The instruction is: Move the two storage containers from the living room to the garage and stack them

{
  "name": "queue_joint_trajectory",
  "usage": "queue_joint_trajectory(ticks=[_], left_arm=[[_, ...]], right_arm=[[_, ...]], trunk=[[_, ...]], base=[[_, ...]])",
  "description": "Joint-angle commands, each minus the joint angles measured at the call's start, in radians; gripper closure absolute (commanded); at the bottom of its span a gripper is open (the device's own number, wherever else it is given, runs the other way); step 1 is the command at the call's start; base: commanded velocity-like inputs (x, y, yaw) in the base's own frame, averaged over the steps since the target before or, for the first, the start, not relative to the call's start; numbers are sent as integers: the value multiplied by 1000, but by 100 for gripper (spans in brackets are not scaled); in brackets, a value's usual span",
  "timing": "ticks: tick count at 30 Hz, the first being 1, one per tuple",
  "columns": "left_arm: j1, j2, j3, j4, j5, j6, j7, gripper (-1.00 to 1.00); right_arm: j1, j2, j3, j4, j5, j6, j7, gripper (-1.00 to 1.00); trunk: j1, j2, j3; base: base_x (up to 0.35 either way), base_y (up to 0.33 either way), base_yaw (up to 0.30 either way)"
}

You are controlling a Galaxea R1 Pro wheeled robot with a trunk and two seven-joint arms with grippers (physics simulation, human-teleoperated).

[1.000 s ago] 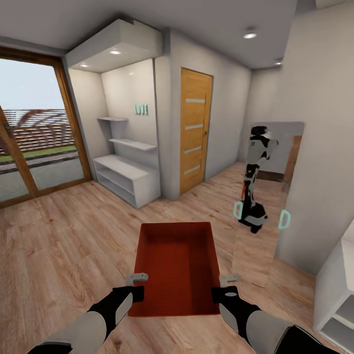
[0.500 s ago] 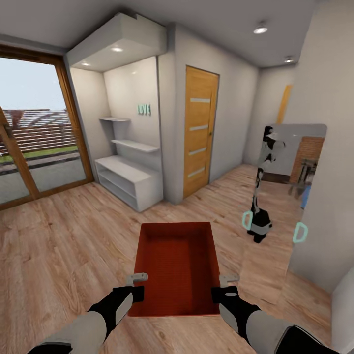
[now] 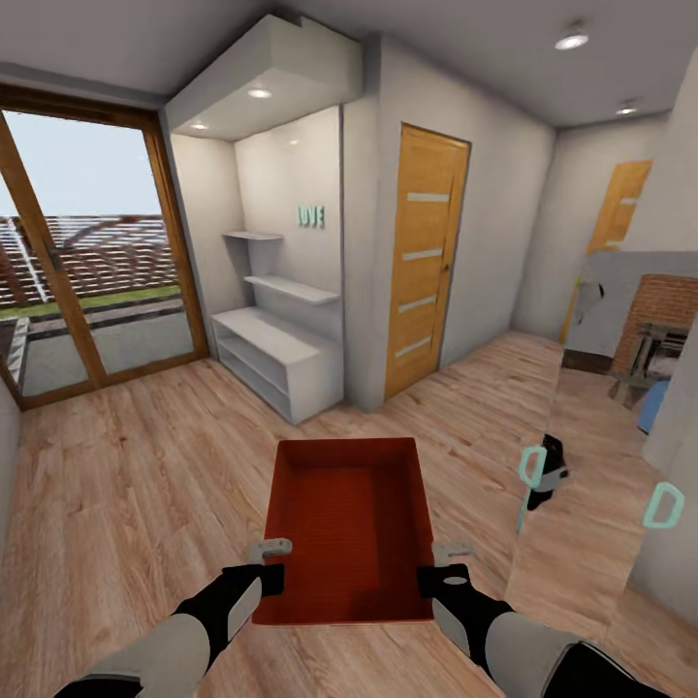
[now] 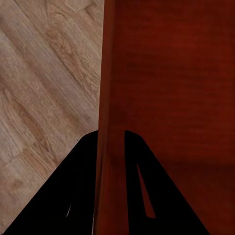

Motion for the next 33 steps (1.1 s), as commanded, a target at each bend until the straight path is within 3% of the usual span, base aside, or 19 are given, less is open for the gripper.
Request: queue_joint_trajectory(ticks=[1,33], left_arm=[[-1,2,1,-5,-2,7,11,100],[-1,2,1,-5,-2,6,11,100]], right_arm=[[-1,-6,0,1,-17,0,-7,100],[-1,-7,1,1,-17,1,-7,100]], trunk=[[1,-2,-2],[1,-2,-2]], base=[[322,0,5],[322,0,0]])
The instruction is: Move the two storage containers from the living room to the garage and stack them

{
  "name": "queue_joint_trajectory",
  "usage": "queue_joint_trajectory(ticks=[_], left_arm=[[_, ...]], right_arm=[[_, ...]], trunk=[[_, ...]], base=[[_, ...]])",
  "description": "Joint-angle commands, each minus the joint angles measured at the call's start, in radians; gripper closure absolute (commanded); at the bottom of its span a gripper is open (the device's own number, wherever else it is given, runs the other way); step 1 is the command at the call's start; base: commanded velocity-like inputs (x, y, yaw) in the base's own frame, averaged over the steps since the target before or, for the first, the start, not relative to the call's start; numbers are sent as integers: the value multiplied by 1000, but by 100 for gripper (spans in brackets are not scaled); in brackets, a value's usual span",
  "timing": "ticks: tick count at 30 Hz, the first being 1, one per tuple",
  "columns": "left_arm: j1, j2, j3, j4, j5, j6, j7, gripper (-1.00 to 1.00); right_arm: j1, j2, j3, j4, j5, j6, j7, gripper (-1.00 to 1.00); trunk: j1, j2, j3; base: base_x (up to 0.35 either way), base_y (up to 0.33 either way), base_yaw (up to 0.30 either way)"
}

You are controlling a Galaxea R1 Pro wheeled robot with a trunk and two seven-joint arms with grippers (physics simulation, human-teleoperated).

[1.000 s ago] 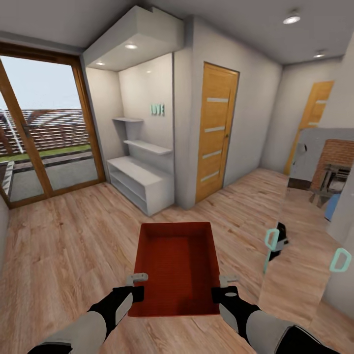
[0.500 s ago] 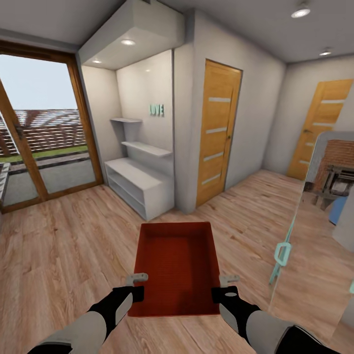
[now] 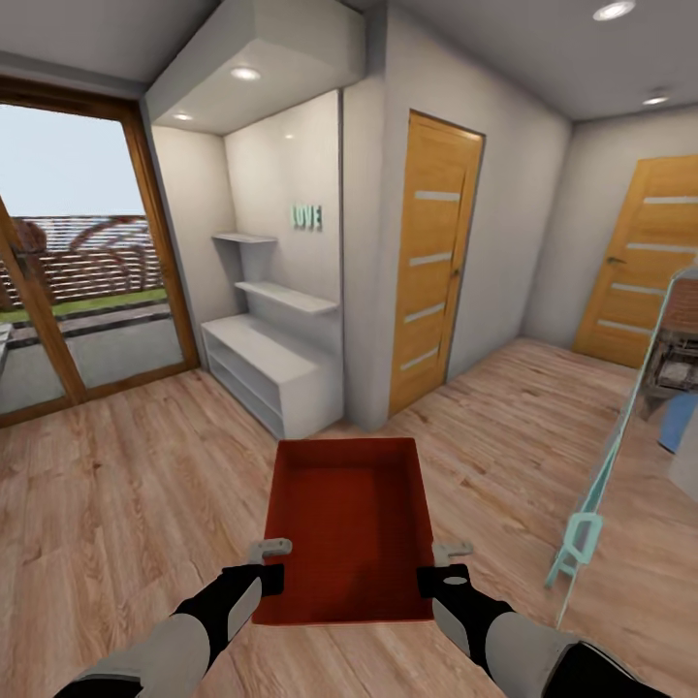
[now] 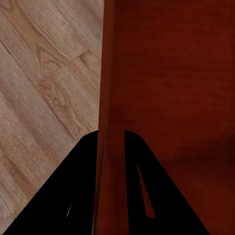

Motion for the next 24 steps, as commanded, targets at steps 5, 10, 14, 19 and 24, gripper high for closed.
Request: queue_joint_trajectory(ticks=[5,10,14,19,24], left_arm=[[-1,2,1,-5,-2,6,11,100],[-1,2,1,-5,-2,7,11,100],[-1,2,1,-5,-2,7,11,100],[-1,2,1,-5,-2,6,11,100],[-1,2,1,-5,-2,6,11,100]], right_arm=[[-1,-7,1,1,-17,0,-7,100],[-1,-8,1,1,-17,-1,-7,100],[-1,-8,1,1,-17,0,-7,100],[-1,-8,0,1,-17,-2,-7,100],[0,-8,0,1,-17,0,-7,100]], trunk=[[1,-2,-2],[1,-2,-2],[1,-2,-2],[1,-2,-2],[1,-2,-2]], base=[[322,0,0],[322,0,0],[322,0,0],[322,0,0],[322,0,0]])
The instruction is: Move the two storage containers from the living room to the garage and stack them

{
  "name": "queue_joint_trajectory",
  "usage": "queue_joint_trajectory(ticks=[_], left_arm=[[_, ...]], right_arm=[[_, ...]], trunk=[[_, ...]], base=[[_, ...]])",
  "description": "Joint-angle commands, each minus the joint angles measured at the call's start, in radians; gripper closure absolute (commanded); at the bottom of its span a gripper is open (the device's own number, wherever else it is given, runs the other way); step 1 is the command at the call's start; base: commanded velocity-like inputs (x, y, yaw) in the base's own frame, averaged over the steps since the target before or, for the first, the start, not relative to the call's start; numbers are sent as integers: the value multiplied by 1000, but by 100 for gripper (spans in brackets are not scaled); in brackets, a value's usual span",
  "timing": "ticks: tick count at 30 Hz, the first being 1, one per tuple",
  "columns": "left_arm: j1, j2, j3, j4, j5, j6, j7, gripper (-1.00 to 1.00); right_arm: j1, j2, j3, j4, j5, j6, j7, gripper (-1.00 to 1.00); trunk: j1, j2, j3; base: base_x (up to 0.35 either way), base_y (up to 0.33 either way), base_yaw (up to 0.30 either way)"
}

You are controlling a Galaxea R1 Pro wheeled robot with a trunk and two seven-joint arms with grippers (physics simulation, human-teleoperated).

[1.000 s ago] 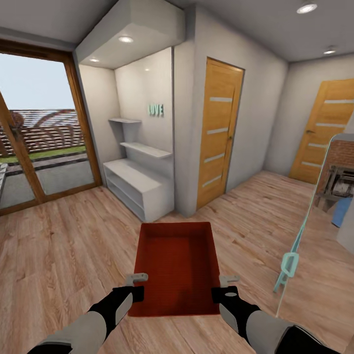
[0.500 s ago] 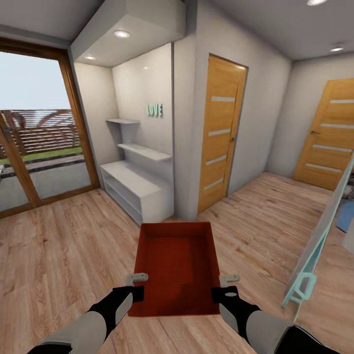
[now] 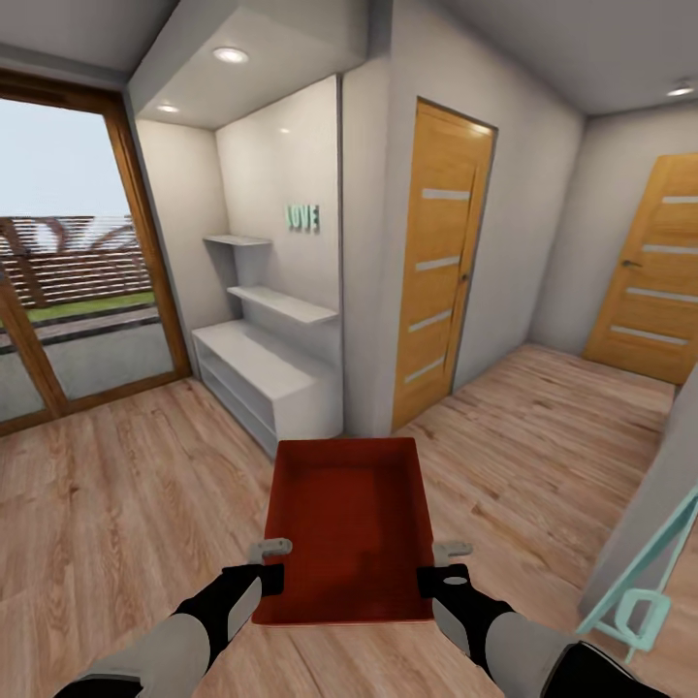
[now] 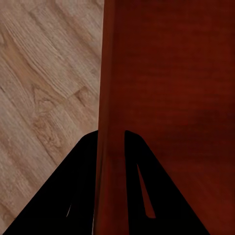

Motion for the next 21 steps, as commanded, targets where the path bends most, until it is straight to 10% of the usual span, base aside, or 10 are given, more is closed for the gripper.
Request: queue_joint_trajectory(ticks=[1,21], left_arm=[[-1,2,1,-5,-1,6,11,100],[-1,2,1,-5,-1,7,11,100]], right_arm=[[-1,-8,-1,1,-16,1,-7,100],[-1,-4,-1,1,-16,1,-7,100]], trunk=[[1,-2,-2],[1,-2,-2]], base=[[322,0,0],[322,0,-183]])
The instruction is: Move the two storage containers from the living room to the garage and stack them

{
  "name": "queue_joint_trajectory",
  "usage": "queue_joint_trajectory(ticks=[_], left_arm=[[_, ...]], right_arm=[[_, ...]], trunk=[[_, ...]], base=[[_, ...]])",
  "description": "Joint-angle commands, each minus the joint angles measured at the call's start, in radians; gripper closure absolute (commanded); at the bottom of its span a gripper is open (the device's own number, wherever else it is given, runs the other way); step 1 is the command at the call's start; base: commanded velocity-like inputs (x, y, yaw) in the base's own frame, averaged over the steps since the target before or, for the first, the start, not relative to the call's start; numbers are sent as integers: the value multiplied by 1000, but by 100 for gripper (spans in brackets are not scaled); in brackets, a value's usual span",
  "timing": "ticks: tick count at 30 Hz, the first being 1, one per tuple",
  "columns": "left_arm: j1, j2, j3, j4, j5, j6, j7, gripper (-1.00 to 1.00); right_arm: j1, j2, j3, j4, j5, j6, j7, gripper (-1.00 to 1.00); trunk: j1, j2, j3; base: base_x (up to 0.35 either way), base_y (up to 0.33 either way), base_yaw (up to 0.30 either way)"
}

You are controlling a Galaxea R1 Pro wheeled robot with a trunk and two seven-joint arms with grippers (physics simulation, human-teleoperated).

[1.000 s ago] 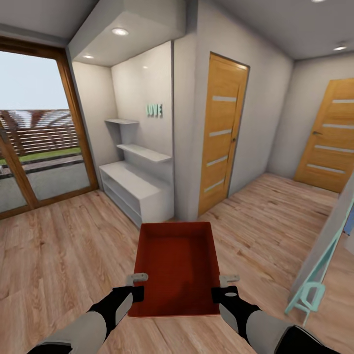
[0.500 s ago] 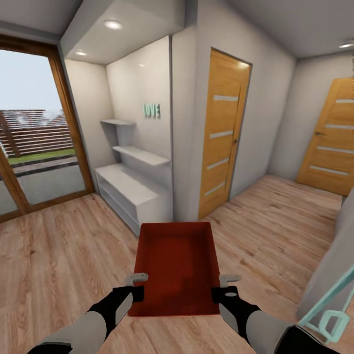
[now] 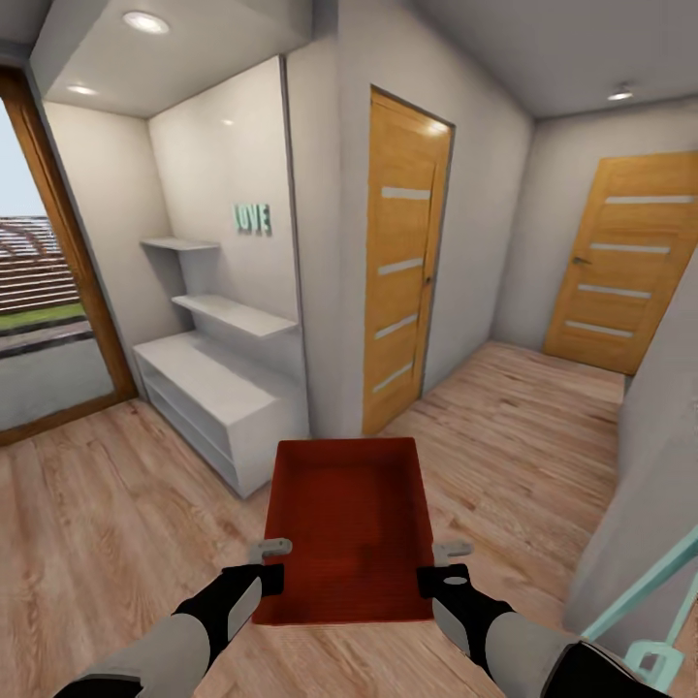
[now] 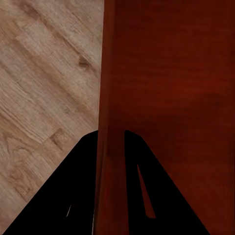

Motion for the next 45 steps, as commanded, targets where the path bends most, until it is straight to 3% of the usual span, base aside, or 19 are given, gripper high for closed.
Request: queue_joint_trajectory(ticks=[1,19,45], left_arm=[[-1,2,1,-6,-2,7,11,100],[-1,2,1,-6,-2,7,11,100],[-1,2,1,-6,-2,7,11,100]], right_arm=[[-1,-4,0,1,-17,0,-7,100],[-1,-5,0,1,-17,0,-7,100],[-1,-5,0,1,-17,0,-7,100]], trunk=[[1,-2,-2],[1,-2,-2],[1,-2,-2]], base=[[322,0,-242],[322,0,-225],[322,0,-5]])
